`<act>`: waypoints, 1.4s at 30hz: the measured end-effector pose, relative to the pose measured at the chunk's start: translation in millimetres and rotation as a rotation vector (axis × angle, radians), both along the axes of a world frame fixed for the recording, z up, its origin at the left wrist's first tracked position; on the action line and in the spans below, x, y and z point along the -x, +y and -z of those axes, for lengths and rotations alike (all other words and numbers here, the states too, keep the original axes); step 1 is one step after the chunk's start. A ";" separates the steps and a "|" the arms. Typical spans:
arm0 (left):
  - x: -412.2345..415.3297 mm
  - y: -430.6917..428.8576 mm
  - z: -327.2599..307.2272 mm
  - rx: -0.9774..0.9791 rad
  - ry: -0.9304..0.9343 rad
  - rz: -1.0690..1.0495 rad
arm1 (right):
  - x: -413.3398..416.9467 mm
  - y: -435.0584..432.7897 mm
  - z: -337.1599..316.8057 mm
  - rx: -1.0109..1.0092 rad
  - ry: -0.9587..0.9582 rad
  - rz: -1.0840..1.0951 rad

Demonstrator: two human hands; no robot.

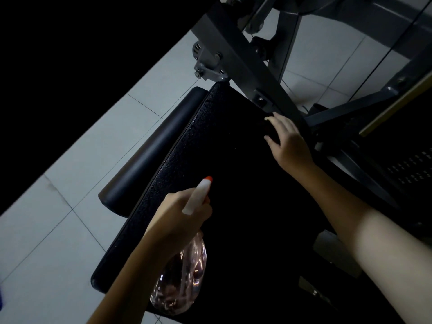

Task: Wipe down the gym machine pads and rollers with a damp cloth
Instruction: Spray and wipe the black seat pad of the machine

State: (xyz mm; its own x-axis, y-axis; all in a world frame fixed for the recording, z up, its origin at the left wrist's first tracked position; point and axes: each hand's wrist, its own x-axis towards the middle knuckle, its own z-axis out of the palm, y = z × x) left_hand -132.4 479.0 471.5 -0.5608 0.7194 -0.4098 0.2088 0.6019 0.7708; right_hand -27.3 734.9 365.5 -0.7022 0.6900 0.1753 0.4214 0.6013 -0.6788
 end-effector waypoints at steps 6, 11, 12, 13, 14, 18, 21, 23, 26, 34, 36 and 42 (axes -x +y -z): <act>-9.5 -21.5 2.6 -0.040 0.038 0.006 | 0.9 -3.5 -4.2 0.066 -0.005 0.029; -10.6 -46.5 10.0 -0.058 -0.009 -0.033 | -3.1 -8.7 -8.9 0.126 -0.030 0.058; -11.4 -51.1 11.5 -0.070 -0.011 -0.039 | -4.0 -10.9 -9.6 0.139 -0.038 0.061; -13.4 -55.2 12.3 -0.087 -0.005 -0.046 | -5.8 -13.2 -9.2 0.150 -0.049 0.052; -15.9 -59.3 13.2 -0.098 0.016 -0.055 | -9.8 -15.6 -8.0 0.155 -0.066 0.026; -24.7 -75.5 19.0 -0.161 0.096 -0.152 | -32.8 -2.9 -3.5 0.023 -0.159 -0.170; -24.9 -84.6 23.2 -0.224 0.137 -0.205 | -17.2 7.9 -5.6 0.048 -0.154 -0.086; -24.4 -87.0 25.9 -0.235 0.187 -0.193 | 9.4 -2.8 -6.6 0.063 -0.021 0.157; -25.1 -88.0 30.1 -0.263 0.173 -0.209 | 46.2 -35.1 -8.3 0.128 0.019 0.425; -25.0 -88.9 26.9 -0.336 0.101 -0.218 | 9.1 -78.2 5.5 -0.228 -0.070 -0.353; -26.6 -86.9 22.8 -0.339 0.046 -0.247 | 8.5 -53.0 1.6 -0.308 -0.095 -0.314; -23.5 -89.4 29.0 -0.276 0.215 -0.165 | 55.9 -44.7 -11.9 -0.001 -0.088 0.265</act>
State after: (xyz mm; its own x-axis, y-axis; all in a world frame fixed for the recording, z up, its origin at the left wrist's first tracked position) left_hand -108.9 389.6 442.5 -0.7300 0.6794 -0.0737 0.3016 0.4170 0.8574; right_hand -83.3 690.2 377.5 -0.5097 0.8516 0.1225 0.6211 0.4628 -0.6326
